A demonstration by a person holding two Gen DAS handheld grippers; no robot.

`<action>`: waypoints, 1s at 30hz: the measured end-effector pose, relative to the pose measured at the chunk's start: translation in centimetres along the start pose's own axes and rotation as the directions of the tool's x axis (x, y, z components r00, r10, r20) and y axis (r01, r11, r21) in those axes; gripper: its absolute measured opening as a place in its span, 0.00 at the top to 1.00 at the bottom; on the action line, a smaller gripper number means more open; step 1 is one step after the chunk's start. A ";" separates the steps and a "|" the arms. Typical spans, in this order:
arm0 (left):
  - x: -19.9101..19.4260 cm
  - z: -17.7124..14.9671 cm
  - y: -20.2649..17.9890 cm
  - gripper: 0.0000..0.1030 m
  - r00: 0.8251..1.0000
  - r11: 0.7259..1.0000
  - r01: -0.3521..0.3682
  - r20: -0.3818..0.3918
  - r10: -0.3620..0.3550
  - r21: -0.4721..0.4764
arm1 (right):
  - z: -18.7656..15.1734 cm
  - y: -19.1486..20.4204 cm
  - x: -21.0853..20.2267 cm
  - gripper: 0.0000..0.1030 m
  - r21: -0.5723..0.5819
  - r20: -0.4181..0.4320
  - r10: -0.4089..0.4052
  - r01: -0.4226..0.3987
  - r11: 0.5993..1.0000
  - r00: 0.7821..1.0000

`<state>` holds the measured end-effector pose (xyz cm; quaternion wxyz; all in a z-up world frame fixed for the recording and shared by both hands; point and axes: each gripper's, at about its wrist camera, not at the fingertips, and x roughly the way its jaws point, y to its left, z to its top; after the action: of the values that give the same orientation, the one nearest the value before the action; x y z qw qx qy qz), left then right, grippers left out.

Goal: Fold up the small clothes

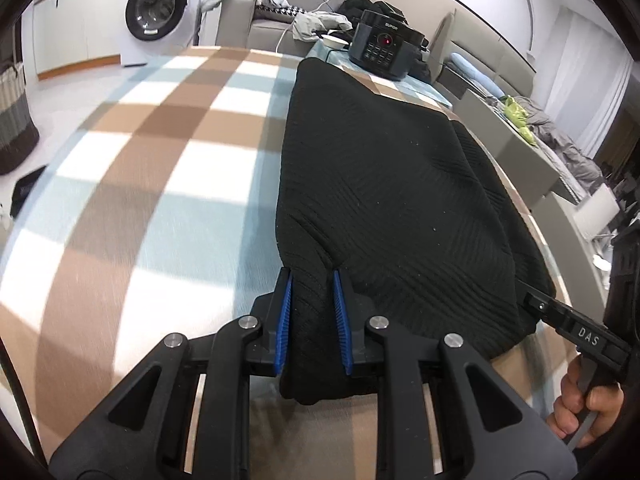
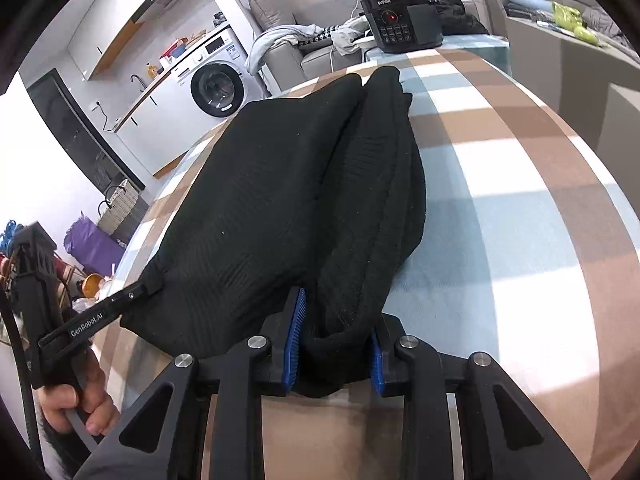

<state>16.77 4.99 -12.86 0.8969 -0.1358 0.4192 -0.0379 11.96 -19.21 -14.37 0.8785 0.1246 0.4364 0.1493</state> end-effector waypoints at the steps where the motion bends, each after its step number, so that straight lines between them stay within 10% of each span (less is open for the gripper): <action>1: 0.2 0.4 0.0 0.83 1.000 1.000 -0.010 0.006 0.009 0.006 | 0.2 0.1 0.2 0.73 0.002 0.002 -0.002 0.002 1.000 1.000; 30: -2.6 -1.3 0.7 0.78 0.999 0.999 -0.022 0.049 0.021 0.031 | -0.6 -0.4 -2.9 0.72 -0.023 0.050 0.035 -0.033 0.999 0.998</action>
<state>14.07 5.84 -11.87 0.9093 -0.1180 0.3979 -0.0315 9.83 -20.63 -12.75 0.8879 0.1257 0.4103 0.1659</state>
